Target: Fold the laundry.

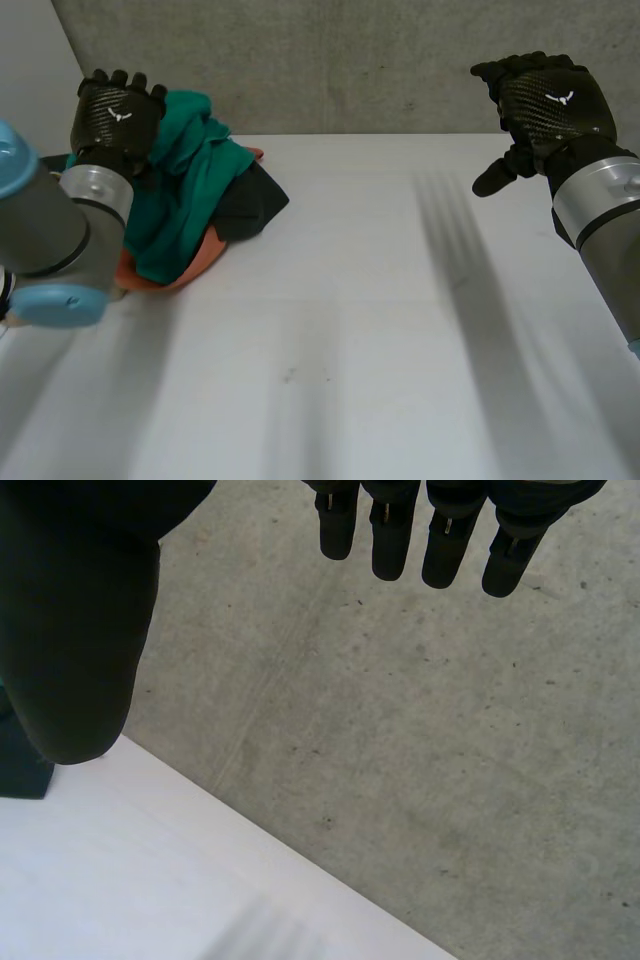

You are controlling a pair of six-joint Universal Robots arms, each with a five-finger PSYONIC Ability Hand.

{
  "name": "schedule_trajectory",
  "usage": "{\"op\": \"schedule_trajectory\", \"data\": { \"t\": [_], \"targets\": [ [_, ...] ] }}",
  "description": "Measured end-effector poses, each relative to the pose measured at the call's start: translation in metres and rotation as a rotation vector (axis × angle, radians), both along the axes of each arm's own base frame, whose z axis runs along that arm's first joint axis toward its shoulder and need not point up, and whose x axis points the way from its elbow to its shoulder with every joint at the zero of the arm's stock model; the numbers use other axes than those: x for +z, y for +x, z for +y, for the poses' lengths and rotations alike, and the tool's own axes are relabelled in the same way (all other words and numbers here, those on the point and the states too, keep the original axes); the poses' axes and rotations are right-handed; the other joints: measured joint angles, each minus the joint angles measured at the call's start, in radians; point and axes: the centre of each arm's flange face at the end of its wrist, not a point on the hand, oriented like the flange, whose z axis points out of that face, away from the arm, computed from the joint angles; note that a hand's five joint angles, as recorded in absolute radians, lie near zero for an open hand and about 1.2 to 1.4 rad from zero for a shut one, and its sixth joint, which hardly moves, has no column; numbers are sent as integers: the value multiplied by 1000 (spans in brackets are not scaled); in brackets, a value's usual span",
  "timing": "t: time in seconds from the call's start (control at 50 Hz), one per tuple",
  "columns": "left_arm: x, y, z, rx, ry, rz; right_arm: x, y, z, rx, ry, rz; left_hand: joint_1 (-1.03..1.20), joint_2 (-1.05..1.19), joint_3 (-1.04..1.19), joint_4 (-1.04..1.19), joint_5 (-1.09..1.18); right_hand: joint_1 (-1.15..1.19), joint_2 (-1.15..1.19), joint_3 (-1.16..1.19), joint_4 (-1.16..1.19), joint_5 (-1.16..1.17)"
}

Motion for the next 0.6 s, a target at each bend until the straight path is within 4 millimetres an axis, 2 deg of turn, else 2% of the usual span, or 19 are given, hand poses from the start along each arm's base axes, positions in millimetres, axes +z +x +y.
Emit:
{"op": "schedule_trajectory", "data": {
  "t": [0.08, 0.14, 0.18, 0.26, 0.32, 0.34, 0.36, 0.4, 0.48, 0.52, 0.56, 0.6],
  "targets": [
    [-24, 8, -38, 63, -37, -93, -2, 0, 0, 1, 6, 3, 2, 1, 1, 2, 0, 0, 0, 0, 0, 0],
    [-36, 10, -56, 82, -45, -115, -4, 0, 0, 0, 11, 5, 25, 25, 22, 23, 14, 0, 0, 0, 0, 0],
    [-43, 11, -66, 89, -49, -120, -5, 0, 0, 0, 14, 8, 207, 181, 175, 186, 164, 0, 0, 0, 0, 0],
    [-50, 10, -77, 89, -52, -116, -7, -1, -1, -4, 13, 22, 478, 442, 435, 444, 407, 0, 0, 0, 0, 0],
    [-51, 7, -80, 81, -56, -109, -7, -2, -1, -9, 8, 38, 811, 848, 836, 837, 782, 0, 0, 0, 0, 0],
    [-51, 6, -80, 80, -56, -108, -7, -2, -1, -10, 7, 40, 811, 848, 836, 837, 782, 0, 0, 0, 0, 0],
    [-50, 4, -79, 74, -58, -102, -7, -2, -2, -12, 4, 47, 857, 964, 940, 970, 888, 0, 0, 0, 0, 0],
    [-48, 2, -78, 71, -61, -98, -7, -3, -2, -13, 2, 50, 857, 974, 949, 984, 892, 0, 0, 0, 0, 0],
    [-7, -13, -59, 22, -123, -9, -4, -4, -3, -20, -12, 57, 857, 983, 965, 996, 892, 0, 0, 0, 0, 0],
    [22, -23, -42, -26, -162, 75, -2, -4, -4, -22, -19, 56, 866, 986, 968, 997, 892, 0, 0, 0, 0, 0],
    [59, -36, -13, -108, -201, 200, 1, -5, -4, -24, -27, 53, 871, 988, 973, 997, 892, 0, 0, 0, 0, 0],
    [84, -45, 10, -175, -217, 288, 3, -5, -4, -25, -31, 51, 871, 989, 977, 997, 892, 0, 0, 0, 0, 0]
  ]
}}
